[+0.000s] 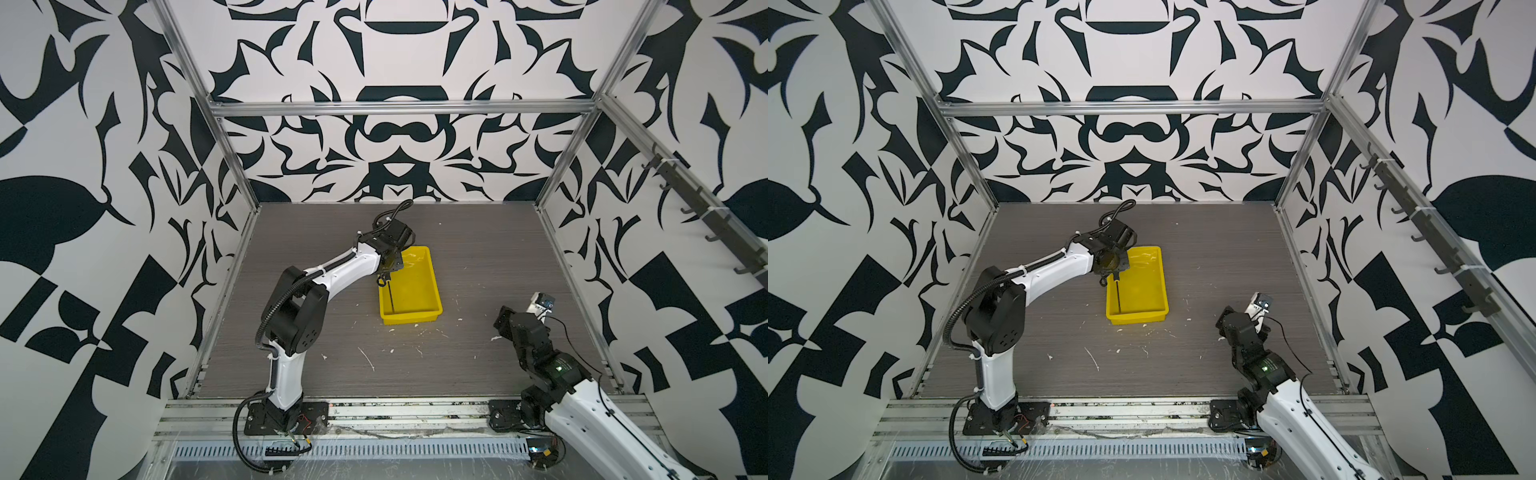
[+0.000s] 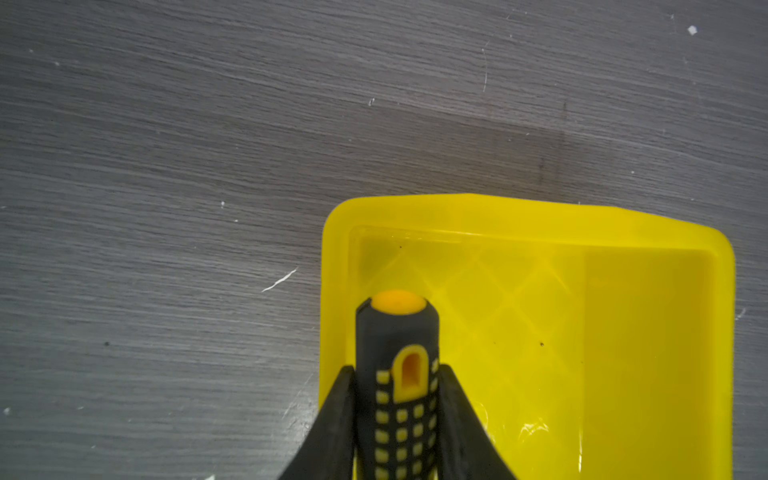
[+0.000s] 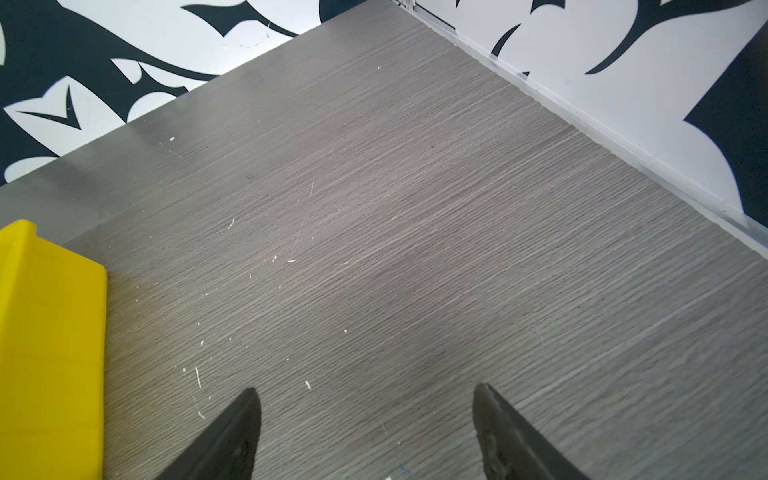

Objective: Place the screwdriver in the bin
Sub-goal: 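Lower the screwdriver into the bin and open the left gripper, then withdraw the left gripper from the bin toward the robot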

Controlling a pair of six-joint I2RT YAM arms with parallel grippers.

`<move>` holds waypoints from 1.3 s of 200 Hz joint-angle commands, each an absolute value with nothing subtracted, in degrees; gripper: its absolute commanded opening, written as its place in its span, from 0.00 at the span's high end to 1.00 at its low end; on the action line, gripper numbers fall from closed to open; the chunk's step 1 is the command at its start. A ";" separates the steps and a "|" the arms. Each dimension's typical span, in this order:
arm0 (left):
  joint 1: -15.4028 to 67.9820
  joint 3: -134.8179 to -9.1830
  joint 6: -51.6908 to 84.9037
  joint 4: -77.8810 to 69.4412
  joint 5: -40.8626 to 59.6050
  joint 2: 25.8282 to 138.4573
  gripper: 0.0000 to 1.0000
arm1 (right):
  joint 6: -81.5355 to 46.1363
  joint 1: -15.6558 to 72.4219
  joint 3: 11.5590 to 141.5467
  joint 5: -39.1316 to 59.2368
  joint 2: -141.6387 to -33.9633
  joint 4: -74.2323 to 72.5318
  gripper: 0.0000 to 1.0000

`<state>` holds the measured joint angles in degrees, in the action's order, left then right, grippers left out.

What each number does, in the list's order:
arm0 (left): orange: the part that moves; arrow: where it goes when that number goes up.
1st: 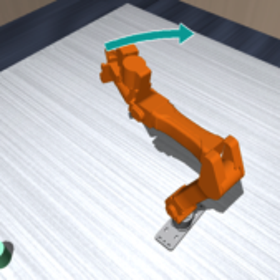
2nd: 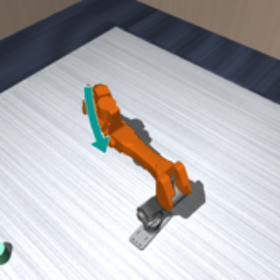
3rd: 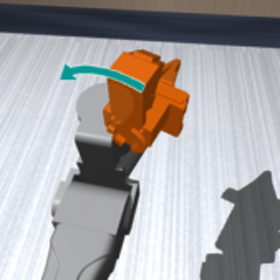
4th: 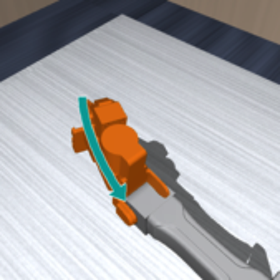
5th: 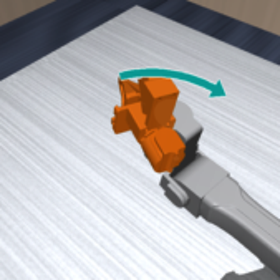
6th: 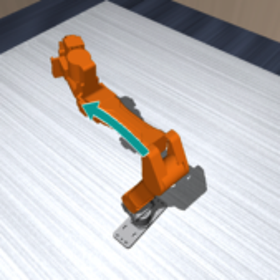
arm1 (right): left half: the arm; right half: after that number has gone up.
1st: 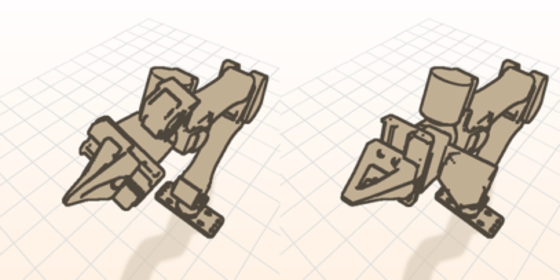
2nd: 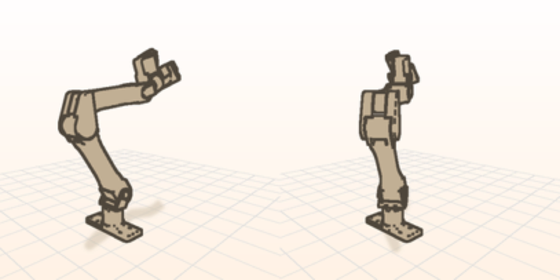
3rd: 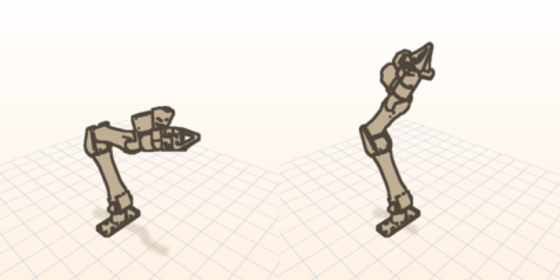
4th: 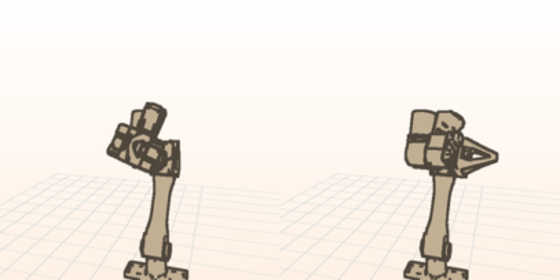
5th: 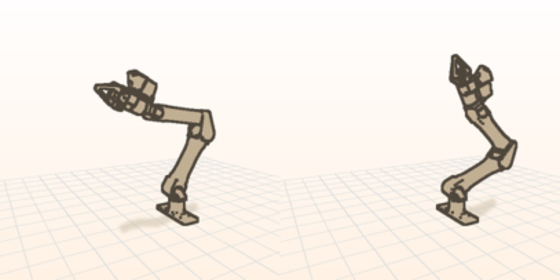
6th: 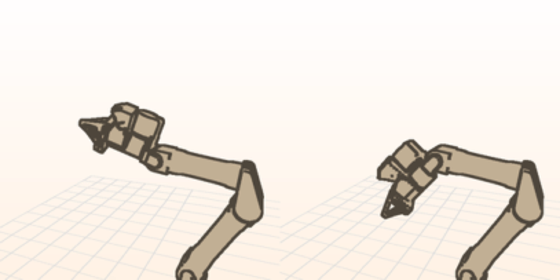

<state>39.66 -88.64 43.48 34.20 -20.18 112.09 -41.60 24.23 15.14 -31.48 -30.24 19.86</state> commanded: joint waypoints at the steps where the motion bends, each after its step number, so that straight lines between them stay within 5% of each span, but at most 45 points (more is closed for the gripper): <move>1: 39.64 -89.89 44.35 36.38 -19.81 113.40 0.75 | -40.75 24.39 17.14 -31.85 -30.84 18.51 0.17; 120: 39.73 -89.80 43.83 36.65 -18.59 108.79 0.38 | -40.36 24.35 16.66 -31.44 -30.21 17.58 0.18; 207: 38.48 -60.64 34.70 30.34 -26.18 81.32 0.26 | -40.65 24.41 17.13 -31.05 -31.97 17.93 0.18; 260: 27.97 -42.04 34.55 27.76 -30.06 65.50 0.22 | -40.86 24.36 17.35 -31.47 -32.19 18.82 0.18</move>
<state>31.66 -46.76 34.24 28.77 -25.08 70.85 -40.77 24.23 15.16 -30.46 -32.29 19.07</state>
